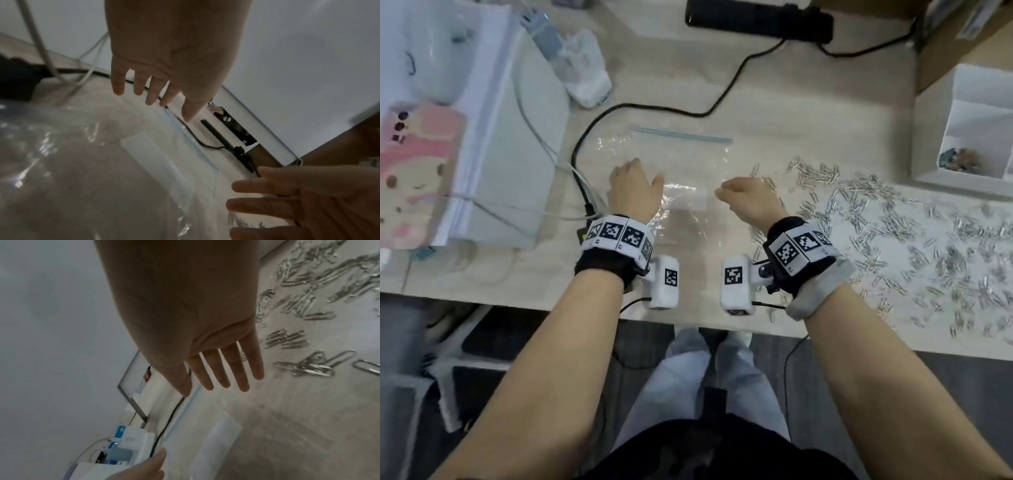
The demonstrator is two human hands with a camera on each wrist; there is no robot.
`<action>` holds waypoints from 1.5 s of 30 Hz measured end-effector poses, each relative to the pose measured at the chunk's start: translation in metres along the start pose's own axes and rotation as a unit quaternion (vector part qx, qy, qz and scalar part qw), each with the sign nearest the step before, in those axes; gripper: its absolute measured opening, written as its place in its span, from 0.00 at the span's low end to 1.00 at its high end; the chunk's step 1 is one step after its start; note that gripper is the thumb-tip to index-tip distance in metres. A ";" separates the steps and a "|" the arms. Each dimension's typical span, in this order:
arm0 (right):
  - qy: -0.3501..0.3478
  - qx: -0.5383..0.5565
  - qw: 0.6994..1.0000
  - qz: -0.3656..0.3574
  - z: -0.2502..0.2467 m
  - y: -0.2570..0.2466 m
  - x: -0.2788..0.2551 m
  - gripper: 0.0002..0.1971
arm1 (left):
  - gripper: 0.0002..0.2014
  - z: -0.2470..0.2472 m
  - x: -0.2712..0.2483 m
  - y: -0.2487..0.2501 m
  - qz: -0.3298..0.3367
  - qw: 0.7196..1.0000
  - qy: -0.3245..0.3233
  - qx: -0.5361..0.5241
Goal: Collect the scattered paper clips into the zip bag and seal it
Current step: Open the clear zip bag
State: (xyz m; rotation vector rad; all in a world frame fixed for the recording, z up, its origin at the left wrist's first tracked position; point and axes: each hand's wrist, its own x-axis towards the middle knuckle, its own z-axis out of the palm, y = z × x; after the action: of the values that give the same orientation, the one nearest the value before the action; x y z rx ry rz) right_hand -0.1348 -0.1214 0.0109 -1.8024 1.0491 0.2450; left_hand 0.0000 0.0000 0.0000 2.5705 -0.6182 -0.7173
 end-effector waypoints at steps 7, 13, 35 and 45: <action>0.025 0.133 0.989 0.050 0.015 0.019 0.009 0.24 | 0.30 0.022 0.015 -0.020 -0.045 0.989 0.071 -0.125; 0.079 0.256 0.960 0.086 0.020 0.027 0.005 0.31 | 0.30 0.017 0.011 -0.022 -0.147 0.962 0.044 -0.226; 0.075 0.229 0.934 -0.262 -0.015 -0.021 -0.113 0.16 | 0.35 -0.101 -0.081 0.059 -0.065 0.939 -0.058 -0.333; -0.020 0.109 0.975 -0.194 -0.042 -0.027 -0.149 0.32 | 0.14 -0.117 -0.118 0.075 0.120 0.928 0.021 -0.353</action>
State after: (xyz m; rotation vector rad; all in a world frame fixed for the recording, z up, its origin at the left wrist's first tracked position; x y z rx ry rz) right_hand -0.2164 -0.0714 0.1348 -1.7507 0.6489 -0.0696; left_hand -0.0485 0.0276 0.1733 1.8049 -0.5223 -0.6478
